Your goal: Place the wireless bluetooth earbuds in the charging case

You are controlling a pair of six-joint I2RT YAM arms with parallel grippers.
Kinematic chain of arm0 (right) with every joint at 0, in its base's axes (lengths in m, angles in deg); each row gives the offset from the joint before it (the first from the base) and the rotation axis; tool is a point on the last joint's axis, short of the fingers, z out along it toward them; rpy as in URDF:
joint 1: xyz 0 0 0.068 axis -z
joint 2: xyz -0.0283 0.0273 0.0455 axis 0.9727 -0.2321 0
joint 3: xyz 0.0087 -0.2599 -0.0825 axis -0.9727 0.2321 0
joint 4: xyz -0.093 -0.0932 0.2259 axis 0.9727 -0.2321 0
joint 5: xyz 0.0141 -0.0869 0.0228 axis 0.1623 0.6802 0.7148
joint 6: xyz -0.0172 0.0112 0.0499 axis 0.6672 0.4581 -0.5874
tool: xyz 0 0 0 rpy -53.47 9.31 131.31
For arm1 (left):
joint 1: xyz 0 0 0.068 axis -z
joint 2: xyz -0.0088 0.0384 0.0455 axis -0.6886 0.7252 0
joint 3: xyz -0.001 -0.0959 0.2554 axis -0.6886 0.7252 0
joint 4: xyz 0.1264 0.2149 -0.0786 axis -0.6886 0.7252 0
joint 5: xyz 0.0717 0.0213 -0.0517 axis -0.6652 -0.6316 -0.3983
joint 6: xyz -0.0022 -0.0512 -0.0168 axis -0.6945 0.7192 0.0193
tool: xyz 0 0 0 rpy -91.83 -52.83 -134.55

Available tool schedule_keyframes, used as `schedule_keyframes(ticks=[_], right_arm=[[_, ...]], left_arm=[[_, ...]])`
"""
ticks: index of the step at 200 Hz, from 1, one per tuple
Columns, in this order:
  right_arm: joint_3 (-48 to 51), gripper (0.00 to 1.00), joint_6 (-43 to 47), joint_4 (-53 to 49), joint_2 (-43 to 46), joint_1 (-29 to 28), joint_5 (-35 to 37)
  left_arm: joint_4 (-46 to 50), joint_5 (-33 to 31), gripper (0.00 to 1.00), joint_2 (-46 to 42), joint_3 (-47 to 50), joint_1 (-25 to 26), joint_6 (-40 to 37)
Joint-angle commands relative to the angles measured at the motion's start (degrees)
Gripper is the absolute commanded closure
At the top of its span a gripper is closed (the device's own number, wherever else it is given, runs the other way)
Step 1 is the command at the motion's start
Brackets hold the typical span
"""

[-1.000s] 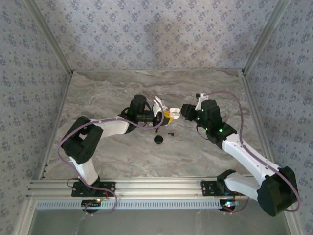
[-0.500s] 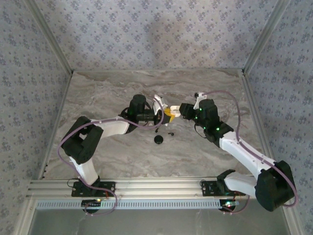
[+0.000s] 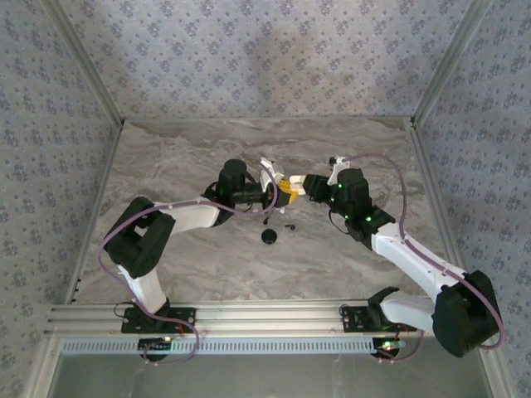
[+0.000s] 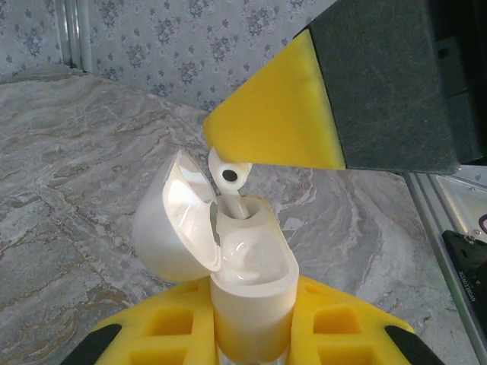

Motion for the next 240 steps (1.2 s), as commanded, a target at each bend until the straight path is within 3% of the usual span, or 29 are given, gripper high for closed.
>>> schedule_keyframes(ticks=[1,85,142,187,240], right_arm=[[0.84,0.76,-0.18,0.22,0.25,-0.53,-1.11],[0.96,0.72,1.18,-0.25,1.46,-0.89,-4.21],[-1.50,0.61,2.94,-3.89,5.45,0.42,-5.14],[-7.17,0.59,4.67,-17.14,9.28,4.92,-13.59],[-15.79,0.59,6.83,-34.52,3.06,6.18,-16.56]], left_arm=[[-3.81,0.70,0.82,-0.07,-1.18,-0.05,1.24],[-4.26,0.61,0.82,-0.60,-1.18,-0.47,1.35],[-1.85,1.36,0.82,-1.59,-1.16,-0.56,-1.10],[-2.08,1.31,0.82,-3.60,1.68,-2.04,-1.46],[1.81,-2.48,0.83,-6.88,5.21,-5.14,-1.45]])
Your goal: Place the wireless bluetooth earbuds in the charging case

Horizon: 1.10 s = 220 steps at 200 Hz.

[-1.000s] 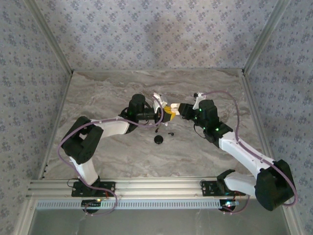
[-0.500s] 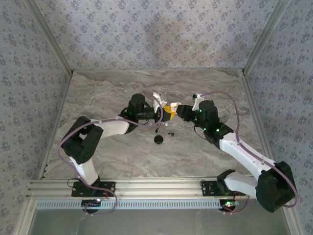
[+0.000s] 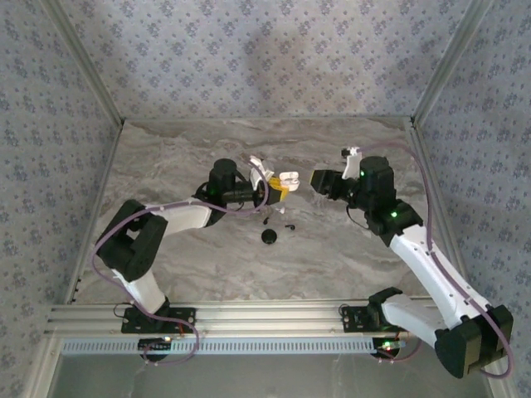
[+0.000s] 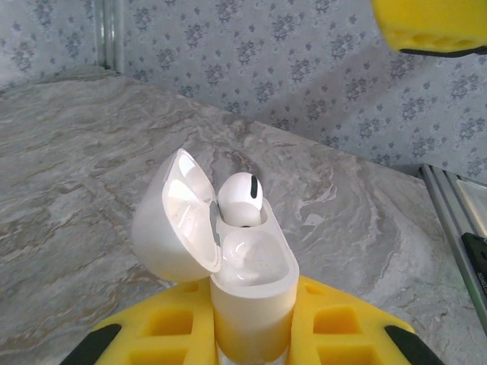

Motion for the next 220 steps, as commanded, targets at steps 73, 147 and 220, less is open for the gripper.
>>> schedule_keyframes(ticks=[73,147,220], right_arm=[[-17.57,0.60,-3.62,-23.36,-26.66,-4.76,4.09],[-35.20,0.59,-7.22,-33.09,-51.70,-9.78,5.62],[-44.17,0.54,-4.62,-39.25,-64.75,-10.96,5.93]], left_arm=[[7.78,-7.90,0.84,-8.32,6.52,-9.61,2.47],[10.41,-11.84,0.84,-12.01,10.17,-16.36,3.16],[10.84,-11.87,0.84,-12.36,10.70,-17.70,2.02]])
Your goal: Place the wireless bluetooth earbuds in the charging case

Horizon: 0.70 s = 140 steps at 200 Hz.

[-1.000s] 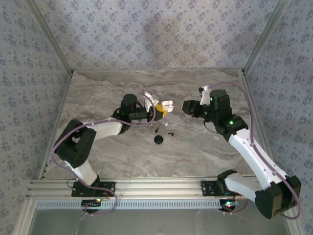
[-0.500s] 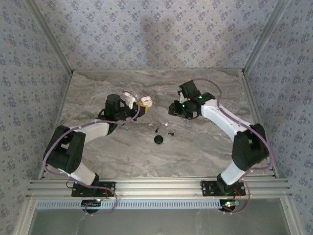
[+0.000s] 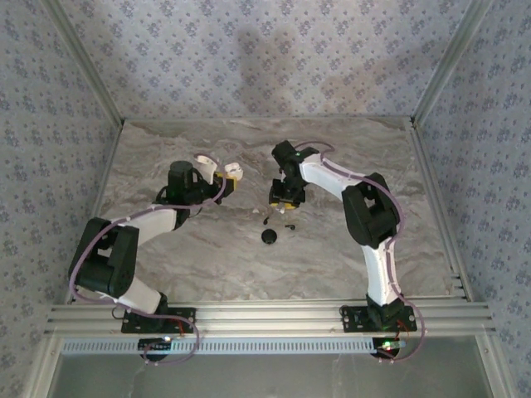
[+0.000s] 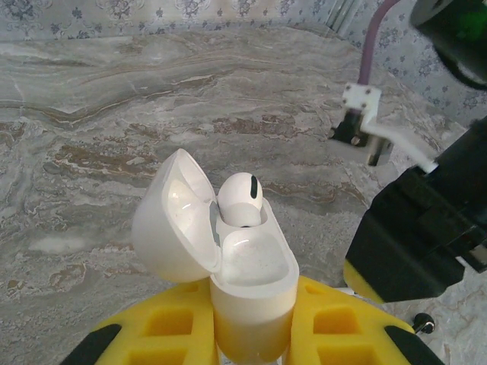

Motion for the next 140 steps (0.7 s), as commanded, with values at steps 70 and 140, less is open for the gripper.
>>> schedule_keyframes(ticks=[70,140], right_arm=[[-4.91,0.58,1.62,-6.23,-5.55,-0.67,1.27],[-1.15,0.67,2.27,-7.23,-3.11,0.31,3.55]], left_arm=[[-0.23,0.24,0.83,-1.97,0.63,-0.93,-0.12],[0.03,0.46,0.83,-2.02,0.50,-0.94,-0.04]])
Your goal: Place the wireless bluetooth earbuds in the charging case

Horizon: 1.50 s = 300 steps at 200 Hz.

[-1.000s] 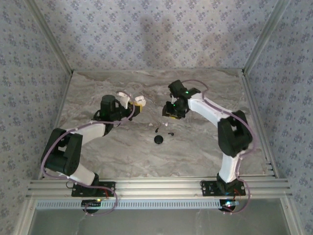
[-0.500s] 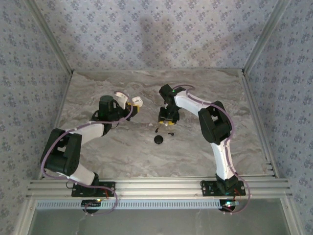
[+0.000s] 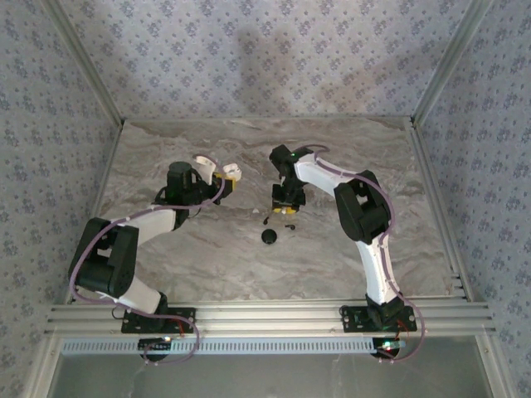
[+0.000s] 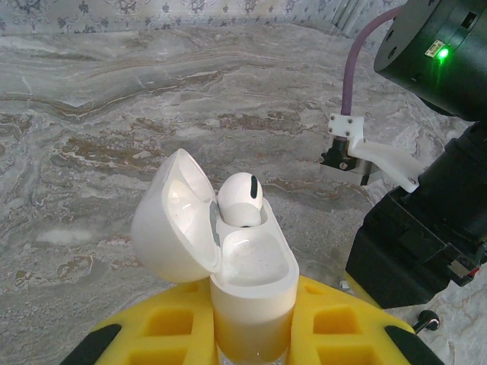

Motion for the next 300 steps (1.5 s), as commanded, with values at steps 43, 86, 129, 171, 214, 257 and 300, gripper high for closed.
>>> schedule_keyframes(ticks=[43,86,129,171,214,257,300], right_arm=[[6.71,0.69,2.74,-2.23,4.27,2.07,1.77],[14.94,0.71,5.41,-2.23,10.16,4.87,1.98],[22.41,0.72,7.81,-3.62,16.69,8.27,3.40],[25.41,0.72,18.43,-7.83,20.24,9.55,3.68],[25.62,0.70,24.65,-13.49,22.64,12.01,3.09],[29.49,0.63,4.34,-1.94,28.66,13.89,-5.43],[37.07,0.61,-8.89,13.03,29.84,12.39,-8.07]], left_arm=[[0.31,0.66,0.83,-2.21,-0.18,-0.38,0.01],[0.57,1.16,0.83,-2.40,-0.40,-0.38,0.05],[0.79,1.27,0.83,-2.52,-0.71,-0.30,0.08],[1.27,1.53,0.83,-2.35,-1.06,-0.21,-0.20],[1.60,1.53,0.83,-2.49,-1.19,0.05,-0.28],[1.66,1.53,0.83,-2.53,-1.59,0.14,-0.28],[1.17,1.70,0.83,-2.16,-1.50,0.35,0.05]])
